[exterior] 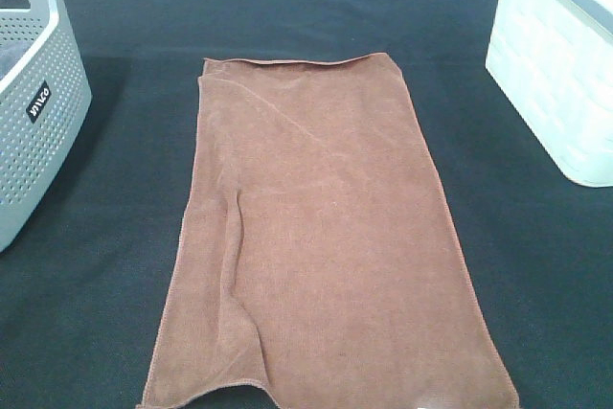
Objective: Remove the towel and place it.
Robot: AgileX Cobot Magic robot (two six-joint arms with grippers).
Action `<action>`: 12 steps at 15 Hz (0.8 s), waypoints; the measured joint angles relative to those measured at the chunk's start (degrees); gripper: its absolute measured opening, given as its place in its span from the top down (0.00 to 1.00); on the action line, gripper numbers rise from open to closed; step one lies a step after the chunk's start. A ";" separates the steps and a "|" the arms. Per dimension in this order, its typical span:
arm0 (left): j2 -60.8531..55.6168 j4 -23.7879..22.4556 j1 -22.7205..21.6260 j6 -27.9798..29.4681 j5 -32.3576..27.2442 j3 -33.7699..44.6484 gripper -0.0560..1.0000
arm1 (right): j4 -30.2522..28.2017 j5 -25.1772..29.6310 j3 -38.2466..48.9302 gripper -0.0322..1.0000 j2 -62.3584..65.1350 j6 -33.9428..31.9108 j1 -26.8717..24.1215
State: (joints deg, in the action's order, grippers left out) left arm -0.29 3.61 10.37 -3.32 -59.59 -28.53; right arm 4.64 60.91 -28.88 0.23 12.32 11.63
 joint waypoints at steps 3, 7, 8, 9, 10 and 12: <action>0.00 0.00 -0.06 0.00 0.00 0.00 0.09 | 0.06 0.00 0.00 0.24 0.00 0.00 0.00; 0.00 0.00 -6.70 0.00 0.00 0.00 0.09 | 0.17 0.00 0.00 0.24 0.00 0.00 0.00; 0.00 0.00 -7.68 0.00 0.00 0.00 0.09 | 0.17 0.00 0.00 0.24 0.00 0.00 0.00; 0.00 0.00 -7.85 0.00 0.00 0.00 0.09 | 0.17 0.00 0.00 0.24 0.00 0.00 0.00; 0.00 0.00 -7.91 0.00 0.00 0.00 0.09 | 0.17 0.00 0.00 0.24 0.00 0.00 0.00; 0.00 0.00 -7.91 0.00 0.00 0.00 0.09 | 0.17 0.00 0.00 0.24 0.00 0.00 -0.40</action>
State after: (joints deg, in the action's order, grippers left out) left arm -0.29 3.61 2.46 -3.32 -59.59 -28.53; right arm 4.81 60.91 -28.88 0.23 12.32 11.23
